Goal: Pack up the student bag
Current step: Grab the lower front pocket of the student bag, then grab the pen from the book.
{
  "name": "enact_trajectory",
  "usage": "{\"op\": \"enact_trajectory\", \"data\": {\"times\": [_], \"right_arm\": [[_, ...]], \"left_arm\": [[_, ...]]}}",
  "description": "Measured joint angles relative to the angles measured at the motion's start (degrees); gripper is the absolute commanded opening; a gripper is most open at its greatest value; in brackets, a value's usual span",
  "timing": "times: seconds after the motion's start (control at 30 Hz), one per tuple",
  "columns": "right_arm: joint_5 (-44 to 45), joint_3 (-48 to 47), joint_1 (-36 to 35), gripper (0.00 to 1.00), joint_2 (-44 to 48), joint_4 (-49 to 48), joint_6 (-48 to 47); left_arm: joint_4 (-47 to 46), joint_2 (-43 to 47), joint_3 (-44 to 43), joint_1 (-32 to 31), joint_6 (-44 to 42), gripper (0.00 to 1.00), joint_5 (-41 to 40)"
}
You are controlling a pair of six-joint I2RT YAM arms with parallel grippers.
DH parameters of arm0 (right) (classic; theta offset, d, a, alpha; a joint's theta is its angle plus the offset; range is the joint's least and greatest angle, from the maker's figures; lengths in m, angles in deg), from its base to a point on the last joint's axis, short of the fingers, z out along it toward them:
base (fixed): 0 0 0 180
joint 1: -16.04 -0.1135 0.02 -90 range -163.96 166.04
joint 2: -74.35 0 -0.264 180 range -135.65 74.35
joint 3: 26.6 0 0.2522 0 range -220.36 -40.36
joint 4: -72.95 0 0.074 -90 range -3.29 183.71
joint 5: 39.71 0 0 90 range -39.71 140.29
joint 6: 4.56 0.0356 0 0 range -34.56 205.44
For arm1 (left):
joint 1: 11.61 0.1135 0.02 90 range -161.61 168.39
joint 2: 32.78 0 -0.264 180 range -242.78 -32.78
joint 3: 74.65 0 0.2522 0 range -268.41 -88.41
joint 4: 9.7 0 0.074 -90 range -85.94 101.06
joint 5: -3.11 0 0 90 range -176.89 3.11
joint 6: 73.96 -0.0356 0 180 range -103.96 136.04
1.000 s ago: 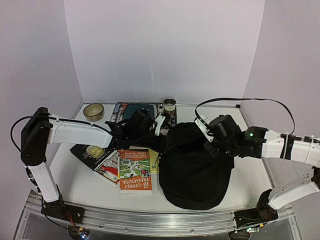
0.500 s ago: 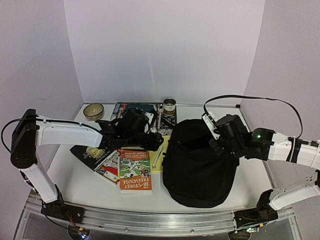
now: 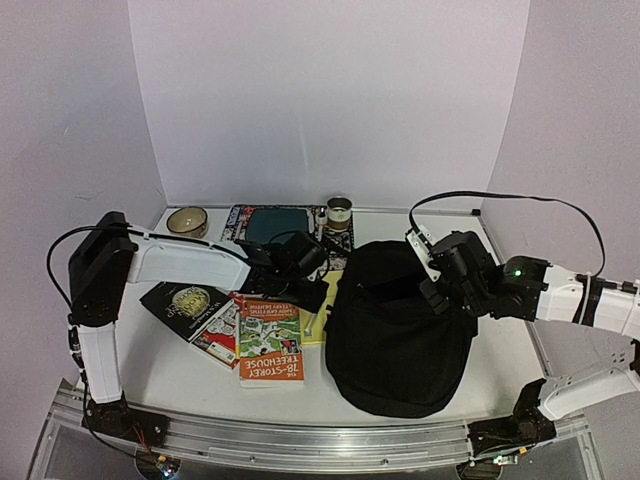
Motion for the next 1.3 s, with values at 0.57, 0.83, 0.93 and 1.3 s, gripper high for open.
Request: {"op": "enact_trajectory", "data": {"times": [0.57, 0.83, 0.93, 1.3], "right_arm": [[-1.3, -0.2, 0.0, 0.00, -0.1, 2.0, 1.4], [-1.6, -0.7, 0.0, 0.00, -0.5, 2.1, 1.5], [-1.8, -1.1, 0.0, 0.00, -0.6, 2.3, 1.5], [-2.6, -5.5, 0.0, 0.00, -0.9, 5.1, 1.5]], "left_arm": [[6.7, -12.3, -10.0, 1.8, -1.2, 0.26, 5.2], [10.2, -13.7, -12.7, 2.1, -1.1, 0.09, 6.1], [11.7, -14.3, -14.2, 2.2, -1.2, 0.01, 6.2], [12.7, -14.4, -15.2, 2.2, -2.0, 0.00, 5.7]]}}
